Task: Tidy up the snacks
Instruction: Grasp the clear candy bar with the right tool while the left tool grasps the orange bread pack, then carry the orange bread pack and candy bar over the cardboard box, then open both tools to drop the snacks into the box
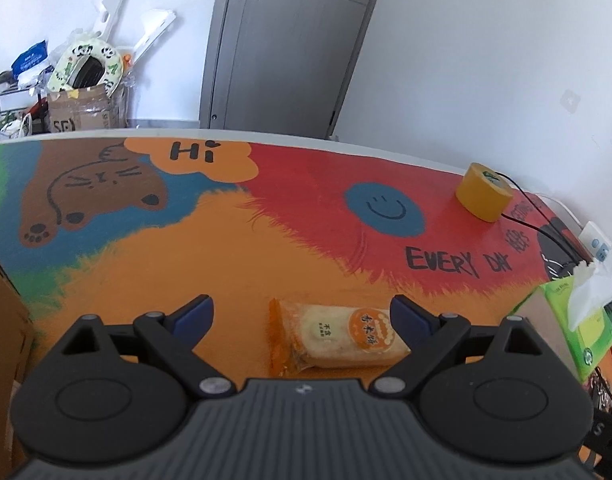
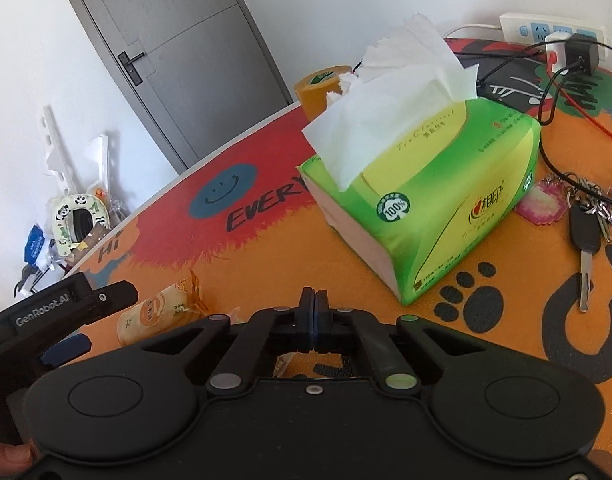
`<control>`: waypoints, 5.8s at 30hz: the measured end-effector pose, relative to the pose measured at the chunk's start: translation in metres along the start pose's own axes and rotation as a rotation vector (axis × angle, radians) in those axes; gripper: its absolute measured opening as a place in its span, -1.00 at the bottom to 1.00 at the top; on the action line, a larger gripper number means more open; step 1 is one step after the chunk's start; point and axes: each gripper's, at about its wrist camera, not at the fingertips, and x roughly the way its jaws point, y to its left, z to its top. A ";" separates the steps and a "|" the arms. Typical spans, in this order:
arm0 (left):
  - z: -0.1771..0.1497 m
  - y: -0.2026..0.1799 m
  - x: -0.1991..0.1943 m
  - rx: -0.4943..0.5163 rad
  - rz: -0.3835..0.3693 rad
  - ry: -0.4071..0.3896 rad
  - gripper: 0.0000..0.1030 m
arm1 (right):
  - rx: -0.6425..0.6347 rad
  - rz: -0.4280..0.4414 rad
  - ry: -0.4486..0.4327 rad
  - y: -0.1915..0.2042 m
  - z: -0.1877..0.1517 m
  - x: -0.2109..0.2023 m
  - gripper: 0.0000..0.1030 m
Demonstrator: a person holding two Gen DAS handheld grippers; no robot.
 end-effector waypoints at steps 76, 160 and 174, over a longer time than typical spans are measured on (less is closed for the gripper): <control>-0.028 -0.013 0.001 0.104 -0.018 0.013 -0.35 | 0.055 0.007 0.014 -0.002 -0.012 -0.001 -0.62; -0.041 0.234 -0.232 -0.196 0.027 -0.265 -0.35 | -0.307 0.400 -0.052 0.237 -0.115 -0.126 -0.62; -0.031 0.257 -0.233 -0.240 0.079 -0.278 0.04 | -0.325 0.426 -0.012 0.268 -0.109 -0.106 -0.62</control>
